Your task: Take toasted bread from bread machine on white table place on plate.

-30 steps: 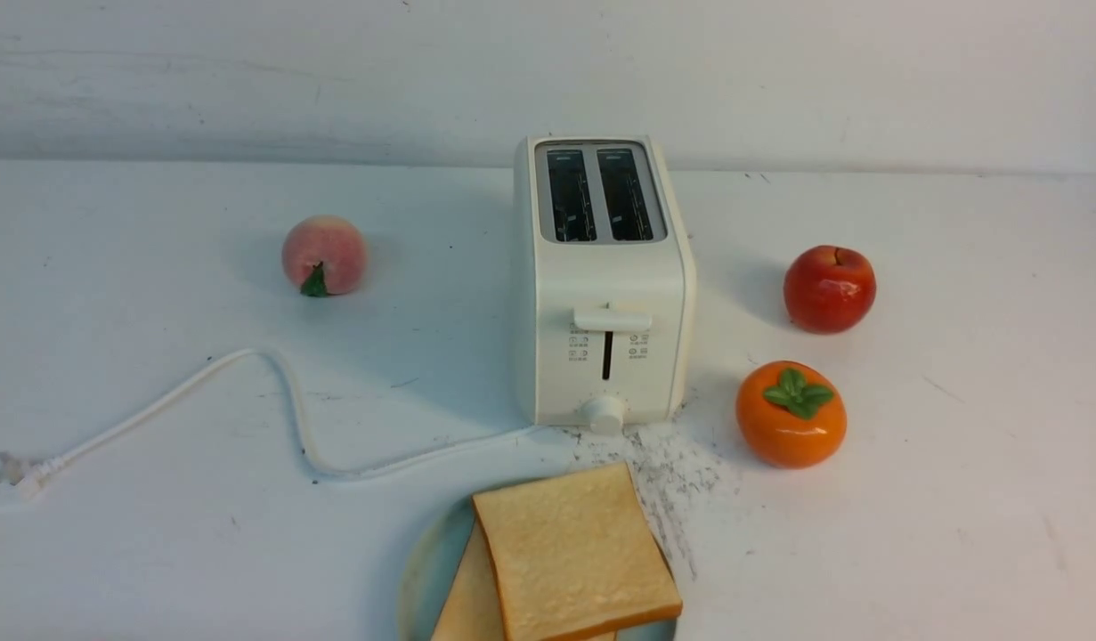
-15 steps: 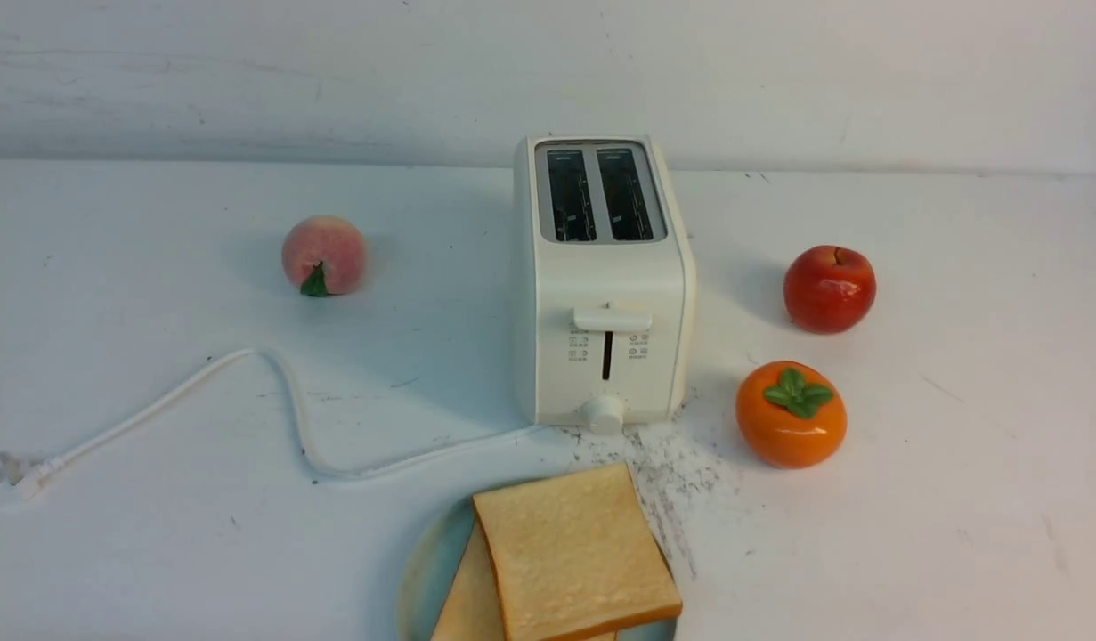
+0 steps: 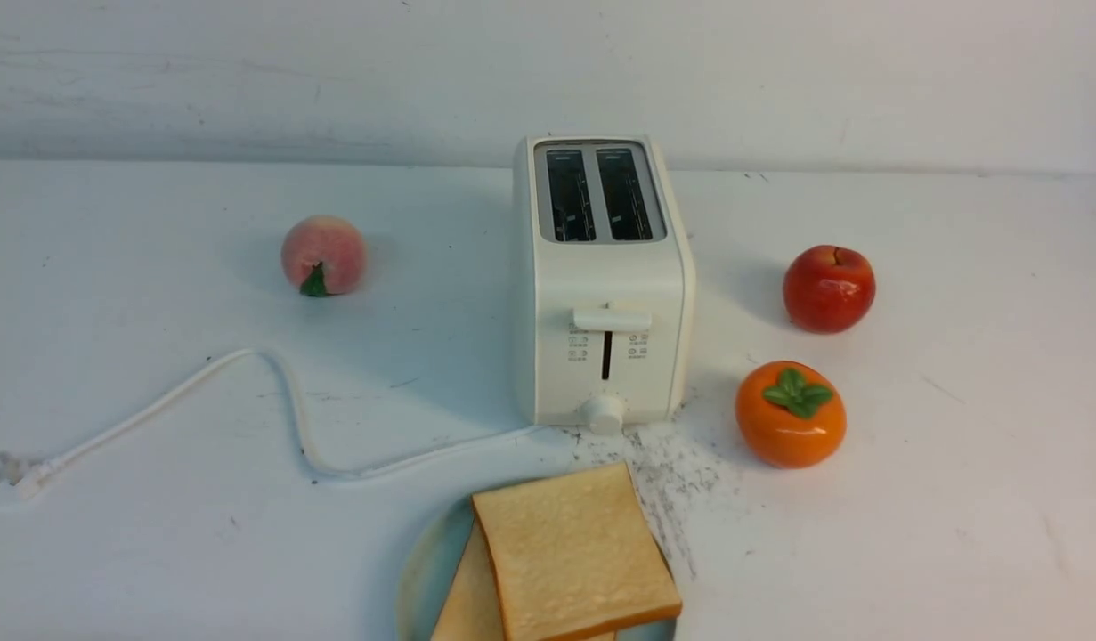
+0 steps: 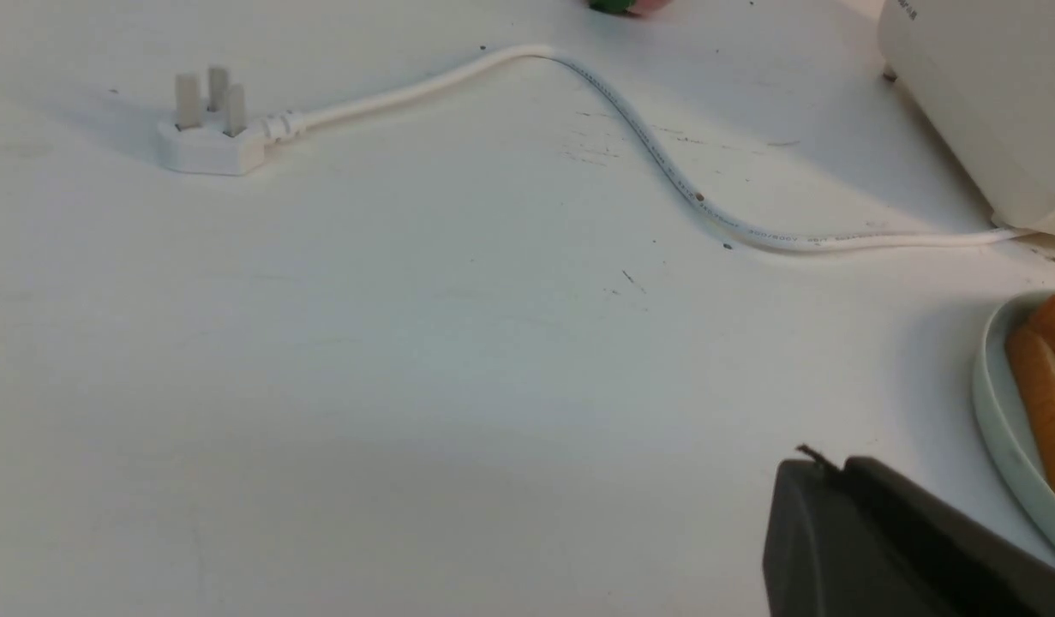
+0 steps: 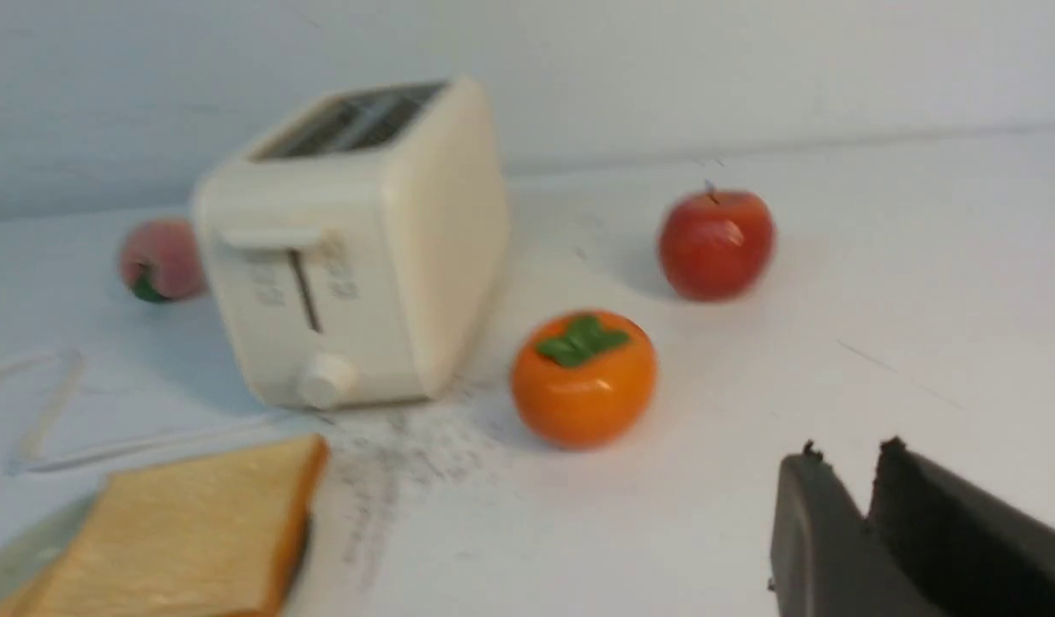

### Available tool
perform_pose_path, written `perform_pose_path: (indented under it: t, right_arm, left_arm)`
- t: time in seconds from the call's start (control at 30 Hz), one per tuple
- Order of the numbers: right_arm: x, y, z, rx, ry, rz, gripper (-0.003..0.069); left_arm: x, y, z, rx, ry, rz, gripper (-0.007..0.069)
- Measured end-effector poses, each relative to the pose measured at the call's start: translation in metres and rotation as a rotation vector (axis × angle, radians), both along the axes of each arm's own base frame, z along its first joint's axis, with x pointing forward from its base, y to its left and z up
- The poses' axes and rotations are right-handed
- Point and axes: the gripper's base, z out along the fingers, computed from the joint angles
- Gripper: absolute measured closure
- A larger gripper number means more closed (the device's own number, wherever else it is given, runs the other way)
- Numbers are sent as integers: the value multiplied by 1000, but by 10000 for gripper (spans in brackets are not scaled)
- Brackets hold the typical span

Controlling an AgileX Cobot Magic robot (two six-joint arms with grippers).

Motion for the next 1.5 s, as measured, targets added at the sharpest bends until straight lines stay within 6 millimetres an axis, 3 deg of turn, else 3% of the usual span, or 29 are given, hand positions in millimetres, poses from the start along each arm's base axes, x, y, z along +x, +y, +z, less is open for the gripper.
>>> perform_pose_path:
  t: [0.17,1.5]
  right_arm:
    - [5,-6,-45,-29,153,-123,545]
    - [5,-7,-46,-40,157,-145,496]
  left_arm:
    - [0,0,0,0,0,0,608]
    - [0,0,0,0,0,0,586]
